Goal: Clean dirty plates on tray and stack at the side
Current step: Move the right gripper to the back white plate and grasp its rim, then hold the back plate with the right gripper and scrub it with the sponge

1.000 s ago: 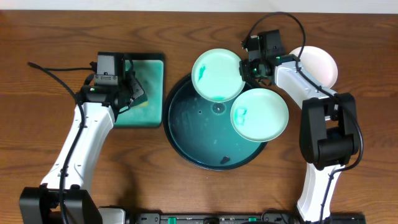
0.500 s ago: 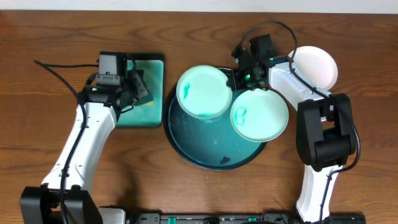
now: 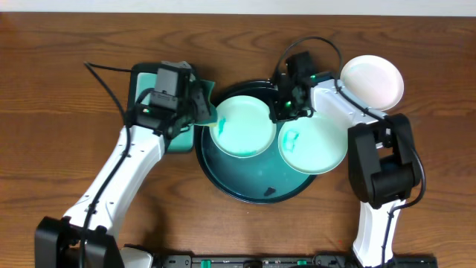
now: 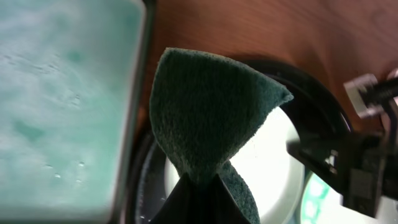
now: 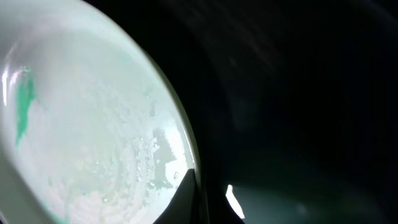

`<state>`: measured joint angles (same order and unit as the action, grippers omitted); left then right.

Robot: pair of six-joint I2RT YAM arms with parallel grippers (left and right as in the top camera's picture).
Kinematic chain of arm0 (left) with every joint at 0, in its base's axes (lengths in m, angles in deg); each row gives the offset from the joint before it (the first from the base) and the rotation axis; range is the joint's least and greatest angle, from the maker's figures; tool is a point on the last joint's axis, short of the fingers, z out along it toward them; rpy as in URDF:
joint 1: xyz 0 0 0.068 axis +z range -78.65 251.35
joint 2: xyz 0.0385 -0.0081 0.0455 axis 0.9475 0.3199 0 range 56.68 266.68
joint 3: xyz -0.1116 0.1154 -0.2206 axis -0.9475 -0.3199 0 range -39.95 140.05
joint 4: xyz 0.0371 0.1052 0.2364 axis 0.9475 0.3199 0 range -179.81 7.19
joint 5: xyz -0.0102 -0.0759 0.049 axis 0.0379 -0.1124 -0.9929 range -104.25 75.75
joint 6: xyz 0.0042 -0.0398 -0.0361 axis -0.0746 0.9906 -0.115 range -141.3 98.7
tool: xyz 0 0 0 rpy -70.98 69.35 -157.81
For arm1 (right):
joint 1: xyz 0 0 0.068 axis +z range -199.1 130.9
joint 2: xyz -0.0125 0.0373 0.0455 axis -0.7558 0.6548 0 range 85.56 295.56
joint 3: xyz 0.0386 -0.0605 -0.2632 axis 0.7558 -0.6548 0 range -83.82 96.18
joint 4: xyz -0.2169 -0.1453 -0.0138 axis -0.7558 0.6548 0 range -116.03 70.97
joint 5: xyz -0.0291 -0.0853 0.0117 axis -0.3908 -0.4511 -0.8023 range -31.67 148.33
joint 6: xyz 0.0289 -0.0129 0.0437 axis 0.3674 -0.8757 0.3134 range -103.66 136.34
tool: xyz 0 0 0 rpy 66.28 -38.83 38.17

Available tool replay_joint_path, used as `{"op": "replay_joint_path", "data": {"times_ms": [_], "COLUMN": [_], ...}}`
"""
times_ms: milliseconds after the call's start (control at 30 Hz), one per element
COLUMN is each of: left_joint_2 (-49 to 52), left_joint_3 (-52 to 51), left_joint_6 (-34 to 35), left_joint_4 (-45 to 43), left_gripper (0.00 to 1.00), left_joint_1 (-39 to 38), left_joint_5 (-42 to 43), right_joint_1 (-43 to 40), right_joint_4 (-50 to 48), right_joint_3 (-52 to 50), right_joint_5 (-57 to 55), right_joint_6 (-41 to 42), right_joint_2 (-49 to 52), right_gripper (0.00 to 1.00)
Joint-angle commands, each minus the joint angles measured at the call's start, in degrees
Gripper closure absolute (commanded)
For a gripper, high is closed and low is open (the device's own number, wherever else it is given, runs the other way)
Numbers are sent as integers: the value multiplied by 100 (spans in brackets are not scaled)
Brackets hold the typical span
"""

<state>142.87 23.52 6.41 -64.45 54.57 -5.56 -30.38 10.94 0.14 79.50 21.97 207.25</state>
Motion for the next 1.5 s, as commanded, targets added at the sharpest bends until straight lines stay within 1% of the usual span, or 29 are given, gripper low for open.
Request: {"op": "replay_joint_path", "data": {"times_ms": [0, 133, 233, 333, 467, 600, 767, 833, 900, 967, 1000, 1067, 1133, 1167, 1233, 1267, 1333, 1433, 1467], "left_joint_2": [282, 728, 1043, 1287, 1696, 2022, 1958, 1880, 1781, 1681, 1633, 1502, 1482, 1491, 1552, 1596, 1679, 1812, 1939], "left_joint_3": [9, 9, 9, 9, 9, 9, 11, 20, 33, 66, 85, 94, 94, 92, 85, 85, 85, 59, 44], "left_joint_6": [319, 603, 608, 695, 754, 752, 728, 595, 492, 472, 470, 470, 470, 470, 476, 476, 476, 328, 251], "left_joint_4": [-48, -201, -468, -649, -702, -332, 216, 337, 376, 363, 332, 96, -188, -374, -717, -874, -1010, -1003, -933], "left_gripper": [93, 93, 93, 93, 93, 93, 93, 93, 93, 93, 93, 93, 93, 93, 93, 93, 93, 93, 93], "left_joint_1": [-199, -455, -664, -852, -940, -859, -699, -638, -597, -590, -592, -656, -682, -682, -686, -699, -745, -796, -796], "left_joint_5": [13, 22, 289, 184, -407, -962, -1976, -2470, -2756, -2774, -2719, -2100, -1132, -457, 629, 1029, 1298, 1172, 955], "right_joint_1": [221, 402, 455, 455, 455, 448, 448, 446, 442, 442, 442, 442, 442, 442, 442, 442, 442, 442, 439], "right_joint_4": [-181, -240, -177, -131, -133, -48, -11, -13, -11, -9, -9, -9, -11, -11, -9, -9, -11, -11, -15], "right_joint_3": [-61, -61, -61, -61, -61, -61, -61, -61, -61, -61, -61, -61, -61, -61, -61, -61, -61, -61, -61], "right_joint_5": [-52, -638, -732, -734, -739, -745, -745, -748, -745, -745, -745, -745, -745, -745, -745, -745, -745, -745, -750], "right_joint_6": [13, 162, 164, 164, 166, 162, 164, 164, 164, 164, 162, 164, 164, 164, 164, 164, 164, 164, 162], "right_joint_2": [-155, -155, -155, -155, -155, -155, -155, -155, -155, -155, -155, -155, -155, -155, -155, -155, -155, -155, -155], "right_gripper": [99, 99, 99, 99, 99, 99, 99, 99, 99, 99, 99, 99, 99, 99, 99, 99, 99, 99, 99]}}
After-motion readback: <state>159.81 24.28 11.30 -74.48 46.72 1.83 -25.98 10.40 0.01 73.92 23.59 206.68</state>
